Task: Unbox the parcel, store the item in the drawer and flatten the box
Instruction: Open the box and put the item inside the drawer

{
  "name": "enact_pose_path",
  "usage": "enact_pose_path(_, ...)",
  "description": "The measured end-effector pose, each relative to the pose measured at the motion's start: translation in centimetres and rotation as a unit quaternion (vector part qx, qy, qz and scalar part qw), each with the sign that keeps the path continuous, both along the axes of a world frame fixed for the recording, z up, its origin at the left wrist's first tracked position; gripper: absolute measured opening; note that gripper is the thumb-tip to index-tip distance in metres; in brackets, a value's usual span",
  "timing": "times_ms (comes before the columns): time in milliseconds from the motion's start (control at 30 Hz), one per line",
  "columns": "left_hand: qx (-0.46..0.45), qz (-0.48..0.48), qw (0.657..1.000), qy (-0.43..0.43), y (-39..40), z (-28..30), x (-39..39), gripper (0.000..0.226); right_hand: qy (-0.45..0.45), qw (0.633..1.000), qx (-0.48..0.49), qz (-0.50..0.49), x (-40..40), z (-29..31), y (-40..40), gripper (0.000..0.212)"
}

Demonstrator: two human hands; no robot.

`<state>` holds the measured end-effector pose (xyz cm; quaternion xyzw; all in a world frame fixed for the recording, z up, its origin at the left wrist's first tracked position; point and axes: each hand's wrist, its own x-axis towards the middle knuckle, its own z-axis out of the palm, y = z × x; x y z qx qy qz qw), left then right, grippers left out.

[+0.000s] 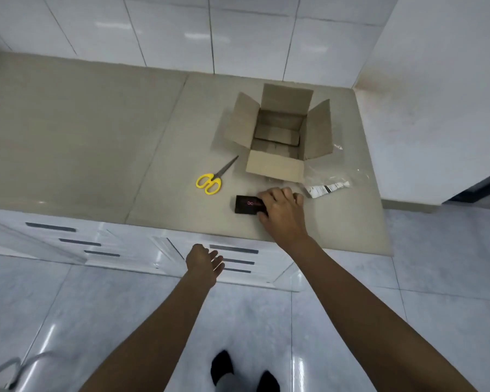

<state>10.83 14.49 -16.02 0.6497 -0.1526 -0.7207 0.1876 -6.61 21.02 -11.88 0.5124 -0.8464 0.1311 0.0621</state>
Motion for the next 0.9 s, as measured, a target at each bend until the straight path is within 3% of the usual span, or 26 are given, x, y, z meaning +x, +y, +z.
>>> enact_pose_path(233, 0.071, 0.034, 0.994, 0.083, 1.4, -3.9, -2.8, 0.035, -0.082, 0.994, -0.066, 0.022, 0.4, -2.1, 1.0, 0.037)
enact_pose_path(333, 0.093, 0.070, 0.987, 0.109, 2.0, -5.8, -4.3, 0.039, -0.075, 0.991, -0.108, 0.035, 0.3, -3.2, 1.5, 0.037)
enact_pose_path(533, 0.094, 0.137, 0.975, 0.148, 2.2, -7.7, -6.1, 0.074, -0.056, 0.986, -0.150, 0.048, 0.3, -4.7, 2.0, 0.037)
enact_pose_path(733, 0.073, 0.150, 0.975, 0.144, 1.6, -8.3, -7.4, 0.063, -0.058, 0.986, -0.149, 0.050, 0.2, -5.0, 1.9, 0.037)
enact_pose_path(900, 0.083, 0.135, 0.978, 0.136, 1.9, -8.6, -6.7, 0.068, -0.057, 0.987, -0.142, 0.051, 0.2, -5.1, 1.9, 0.037)
